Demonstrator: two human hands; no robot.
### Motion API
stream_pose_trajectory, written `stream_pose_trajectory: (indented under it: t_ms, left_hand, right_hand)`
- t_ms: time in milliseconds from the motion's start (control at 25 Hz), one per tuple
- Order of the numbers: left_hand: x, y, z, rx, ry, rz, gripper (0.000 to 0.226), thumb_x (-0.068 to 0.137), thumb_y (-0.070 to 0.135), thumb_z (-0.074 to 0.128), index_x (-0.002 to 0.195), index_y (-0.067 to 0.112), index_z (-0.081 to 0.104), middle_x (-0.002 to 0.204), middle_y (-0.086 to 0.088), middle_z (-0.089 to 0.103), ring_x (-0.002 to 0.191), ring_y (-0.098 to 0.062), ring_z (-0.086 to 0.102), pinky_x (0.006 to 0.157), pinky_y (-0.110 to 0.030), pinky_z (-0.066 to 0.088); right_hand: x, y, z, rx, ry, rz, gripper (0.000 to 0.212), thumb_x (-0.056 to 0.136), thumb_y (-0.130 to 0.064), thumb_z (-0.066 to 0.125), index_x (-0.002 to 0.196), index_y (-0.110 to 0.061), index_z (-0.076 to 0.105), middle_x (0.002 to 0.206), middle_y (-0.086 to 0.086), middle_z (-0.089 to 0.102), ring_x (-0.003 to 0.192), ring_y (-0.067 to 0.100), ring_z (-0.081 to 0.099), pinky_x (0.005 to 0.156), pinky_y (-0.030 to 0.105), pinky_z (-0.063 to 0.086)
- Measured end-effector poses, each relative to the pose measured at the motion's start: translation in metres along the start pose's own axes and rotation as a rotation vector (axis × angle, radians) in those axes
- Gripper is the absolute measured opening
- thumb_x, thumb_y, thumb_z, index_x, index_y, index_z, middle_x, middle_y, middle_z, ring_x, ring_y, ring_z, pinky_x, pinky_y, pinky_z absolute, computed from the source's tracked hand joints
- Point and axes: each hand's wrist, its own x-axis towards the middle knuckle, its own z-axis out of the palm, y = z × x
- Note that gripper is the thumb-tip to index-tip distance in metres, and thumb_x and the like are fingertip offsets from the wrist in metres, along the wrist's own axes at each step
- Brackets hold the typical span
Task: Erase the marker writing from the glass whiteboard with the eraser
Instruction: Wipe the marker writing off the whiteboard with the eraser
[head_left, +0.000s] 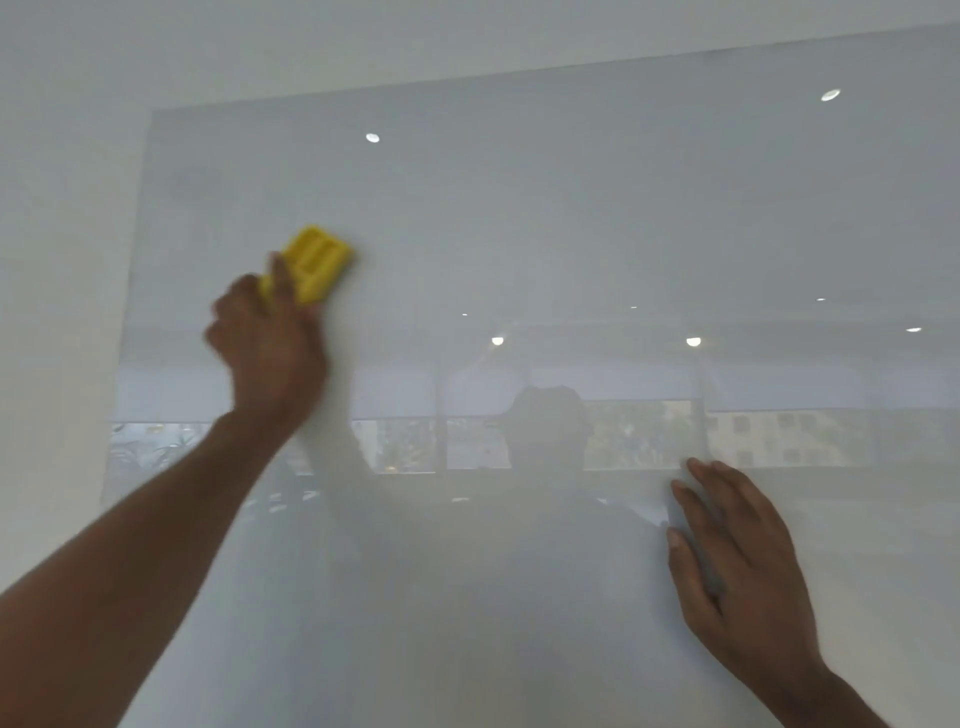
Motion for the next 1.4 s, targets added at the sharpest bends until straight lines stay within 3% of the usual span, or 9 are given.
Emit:
stream_pose_trajectory:
  t_ms: [120, 320, 520, 720, 840, 960, 1200, 1280, 1400]
  left_hand:
    - [-0.017, -0.082, -0.013, 0.124, 0.019, -0.444, 0.070, 0.096, 0.036, 0.035, 0.158, 0.005, 0.025, 0.138, -0.040, 0.041, 0.124, -0.060, 0.041, 0.100, -0.067, 0.034]
    - [-0.006, -0.081, -0.013, 0.111, 0.018, -0.625, 0.068, 0.095, 0.032, 0.037, 0.157, 0.006, 0.028, 0.137, -0.039, 0.041, 0.125, -0.058, 0.042, 0.099, -0.065, 0.035]
    - [0.079, 0.010, 0.001, 0.029, -0.050, -0.276, 0.064, 0.103, 0.026, 0.048, 0.161, 0.013, 0.026, 0.147, -0.029, 0.039, 0.132, -0.049, 0.040, 0.101, -0.056, 0.037]
    - [0.012, 0.130, 0.003, -0.146, -0.070, 0.540, 0.058, 0.096, 0.018, 0.060, 0.152, 0.010, 0.049, 0.145, -0.029, 0.053, 0.121, -0.049, 0.056, 0.093, -0.051, 0.042]
    - [-0.006, 0.130, 0.005, -0.170, -0.052, 0.786, 0.051, 0.098, 0.025, 0.062, 0.147, 0.011, 0.056, 0.139, -0.025, 0.061, 0.116, -0.045, 0.062, 0.088, -0.046, 0.046]
    - [0.048, 0.109, 0.012, -0.108, -0.035, 0.568, 0.055, 0.101, 0.023, 0.057, 0.153, 0.010, 0.048, 0.146, -0.031, 0.053, 0.121, -0.050, 0.057, 0.093, -0.052, 0.045]
    - [0.150, -0.025, 0.011, 0.084, -0.008, -0.364, 0.058, 0.103, 0.030, 0.045, 0.158, 0.017, 0.032, 0.146, -0.027, 0.042, 0.135, -0.049, 0.040, 0.106, -0.059, 0.036]
    - [0.145, -0.051, 0.009, 0.101, -0.011, -0.475, 0.059, 0.103, 0.032, 0.045, 0.157, 0.015, 0.031, 0.146, -0.028, 0.042, 0.135, -0.051, 0.039, 0.107, -0.062, 0.035]
    - [0.121, -0.033, 0.008, 0.052, 0.006, -0.388, 0.060, 0.101, 0.031, 0.047, 0.157, 0.014, 0.032, 0.144, -0.029, 0.043, 0.132, -0.051, 0.041, 0.103, -0.062, 0.037]
  right_hand:
    - [0.002, -0.001, 0.003, -0.020, 0.019, -0.010, 0.041, 0.097, -0.027, 0.051, 0.126, -0.003, 0.068, 0.147, 0.010, 0.054, 0.142, 0.031, 0.045, 0.120, 0.040, 0.031]
    - [0.002, 0.001, 0.009, -0.086, 0.096, -0.056, 0.040, 0.094, -0.024, 0.054, 0.121, 0.000, 0.070, 0.140, 0.016, 0.060, 0.132, 0.039, 0.054, 0.110, 0.051, 0.043]
    - [0.003, 0.000, 0.009, -0.123, 0.088, -0.060, 0.040, 0.092, -0.025, 0.054, 0.116, 0.002, 0.072, 0.135, 0.019, 0.062, 0.126, 0.042, 0.057, 0.103, 0.058, 0.047]
    - [0.004, -0.002, 0.008, -0.138, 0.095, -0.063, 0.040, 0.092, -0.023, 0.053, 0.116, 0.003, 0.071, 0.134, 0.020, 0.062, 0.125, 0.043, 0.057, 0.103, 0.058, 0.047]
    - [0.004, 0.001, 0.008, -0.137, 0.092, -0.074, 0.040, 0.092, -0.022, 0.053, 0.115, 0.004, 0.071, 0.135, 0.019, 0.061, 0.124, 0.044, 0.057, 0.102, 0.059, 0.047]
    - [0.003, 0.002, 0.009, -0.143, 0.087, -0.065, 0.039, 0.092, -0.022, 0.053, 0.116, 0.003, 0.071, 0.134, 0.019, 0.061, 0.124, 0.044, 0.057, 0.102, 0.059, 0.048]
    - [0.002, 0.003, 0.011, -0.129, 0.098, -0.049, 0.040, 0.093, -0.025, 0.051, 0.121, -0.002, 0.069, 0.137, 0.015, 0.060, 0.128, 0.040, 0.056, 0.106, 0.054, 0.045]
    - [0.000, 0.001, 0.012, -0.116, 0.117, -0.045, 0.039, 0.094, -0.026, 0.051, 0.125, -0.007, 0.065, 0.139, 0.014, 0.060, 0.131, 0.037, 0.054, 0.109, 0.050, 0.043]
    - [0.001, 0.001, 0.011, -0.129, 0.112, -0.044, 0.039, 0.095, -0.026, 0.052, 0.124, -0.005, 0.066, 0.139, 0.013, 0.060, 0.131, 0.037, 0.054, 0.108, 0.053, 0.045]
